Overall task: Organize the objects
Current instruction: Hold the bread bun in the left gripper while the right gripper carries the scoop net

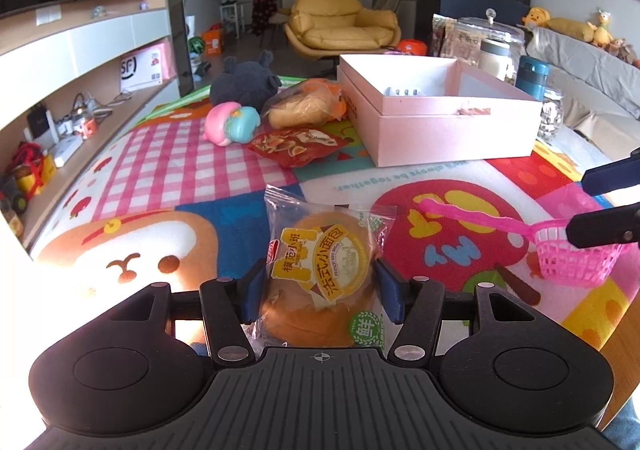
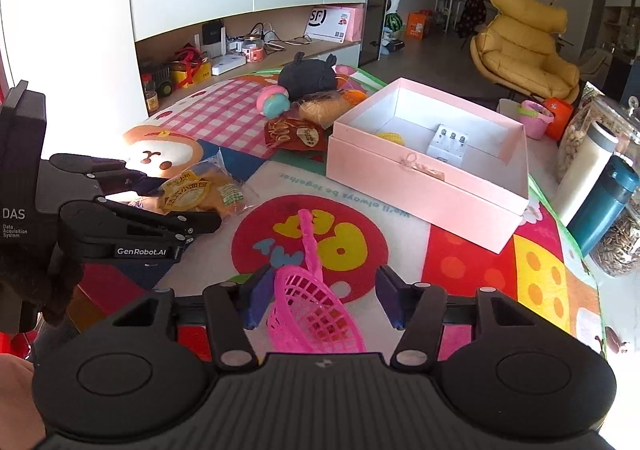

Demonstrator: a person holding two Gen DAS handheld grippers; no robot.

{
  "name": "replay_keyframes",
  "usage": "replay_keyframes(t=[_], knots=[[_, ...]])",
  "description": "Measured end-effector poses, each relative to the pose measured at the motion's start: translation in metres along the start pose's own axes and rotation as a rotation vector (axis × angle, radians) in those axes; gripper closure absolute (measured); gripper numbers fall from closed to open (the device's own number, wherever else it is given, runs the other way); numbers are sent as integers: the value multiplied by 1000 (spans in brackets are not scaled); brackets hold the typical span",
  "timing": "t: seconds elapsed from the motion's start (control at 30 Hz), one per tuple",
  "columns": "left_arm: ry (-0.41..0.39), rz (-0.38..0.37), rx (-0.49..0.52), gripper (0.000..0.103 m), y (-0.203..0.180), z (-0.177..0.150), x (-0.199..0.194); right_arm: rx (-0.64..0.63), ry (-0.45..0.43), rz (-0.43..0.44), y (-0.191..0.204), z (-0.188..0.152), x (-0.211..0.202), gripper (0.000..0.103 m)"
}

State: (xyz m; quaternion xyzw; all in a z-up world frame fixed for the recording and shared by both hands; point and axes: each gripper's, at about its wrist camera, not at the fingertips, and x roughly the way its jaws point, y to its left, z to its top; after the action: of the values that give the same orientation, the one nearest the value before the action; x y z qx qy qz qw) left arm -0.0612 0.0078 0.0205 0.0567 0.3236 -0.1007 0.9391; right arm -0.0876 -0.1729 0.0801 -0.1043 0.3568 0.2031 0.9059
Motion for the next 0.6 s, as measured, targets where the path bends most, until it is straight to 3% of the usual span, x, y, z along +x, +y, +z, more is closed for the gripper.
replay_keyframes(t=[0.17,0.4,0.5,0.6], knots=[[6,24,48,42,-4,-4,1,14,-15,-9,-7,-9,-4,45],[13,17,29,42,-3,-4,-1,39,-41,-1,-12,-11,-3,9],[13,4,15,42,0,-3,-1,32,-28,7,-10,-10,2,1],[10,-12,2,42,4,-3,-1,23,-14,19,-9,-5,13,0]])
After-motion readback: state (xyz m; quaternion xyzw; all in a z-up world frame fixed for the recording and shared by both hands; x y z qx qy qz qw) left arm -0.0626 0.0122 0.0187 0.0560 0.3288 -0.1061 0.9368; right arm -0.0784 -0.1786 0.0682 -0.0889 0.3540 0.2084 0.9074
